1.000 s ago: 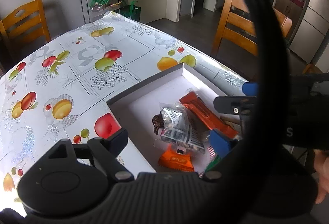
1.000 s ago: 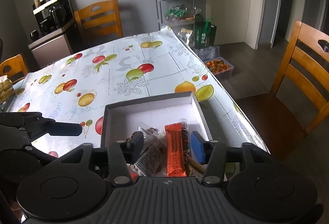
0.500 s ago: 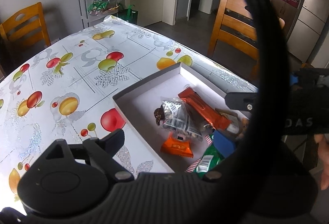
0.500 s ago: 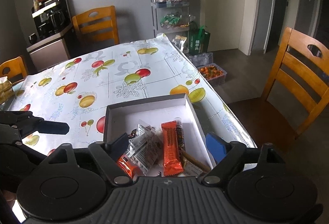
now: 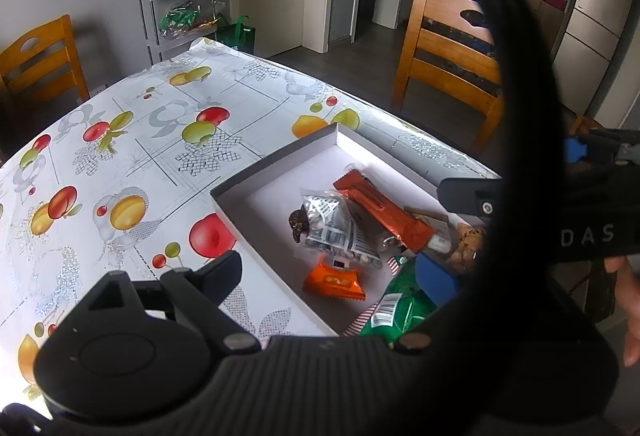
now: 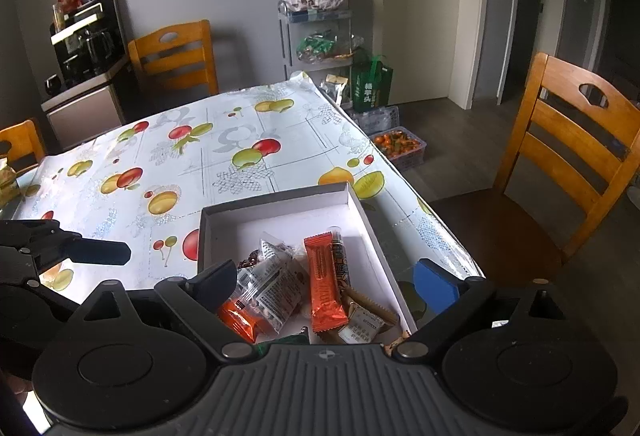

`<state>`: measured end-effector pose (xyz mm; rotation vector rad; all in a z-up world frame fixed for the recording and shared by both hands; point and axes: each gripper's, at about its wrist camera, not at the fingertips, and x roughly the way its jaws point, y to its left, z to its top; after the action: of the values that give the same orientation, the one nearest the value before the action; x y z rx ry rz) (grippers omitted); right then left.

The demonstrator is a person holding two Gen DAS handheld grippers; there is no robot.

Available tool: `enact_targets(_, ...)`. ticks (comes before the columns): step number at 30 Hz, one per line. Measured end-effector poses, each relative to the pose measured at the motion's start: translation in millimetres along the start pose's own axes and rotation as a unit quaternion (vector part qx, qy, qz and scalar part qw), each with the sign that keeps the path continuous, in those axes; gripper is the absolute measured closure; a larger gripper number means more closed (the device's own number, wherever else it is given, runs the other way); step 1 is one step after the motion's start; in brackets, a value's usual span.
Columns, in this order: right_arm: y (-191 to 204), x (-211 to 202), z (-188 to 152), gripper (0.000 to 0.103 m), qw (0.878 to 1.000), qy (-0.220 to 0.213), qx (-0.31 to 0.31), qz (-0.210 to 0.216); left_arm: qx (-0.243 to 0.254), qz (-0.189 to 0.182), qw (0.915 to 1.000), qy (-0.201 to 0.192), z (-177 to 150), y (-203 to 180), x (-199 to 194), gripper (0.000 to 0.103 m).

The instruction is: Organize snacks

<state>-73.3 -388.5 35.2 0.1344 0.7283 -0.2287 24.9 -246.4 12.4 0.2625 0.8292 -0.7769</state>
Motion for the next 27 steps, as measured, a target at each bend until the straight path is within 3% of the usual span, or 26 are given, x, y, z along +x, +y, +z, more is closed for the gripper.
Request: enact_targets(27,6,-15,-3,0.003,1.000,-0.011,-0.001,-0.010,0.000,-0.017,0.9998,-0.014,-6,-7,-11,0.008)
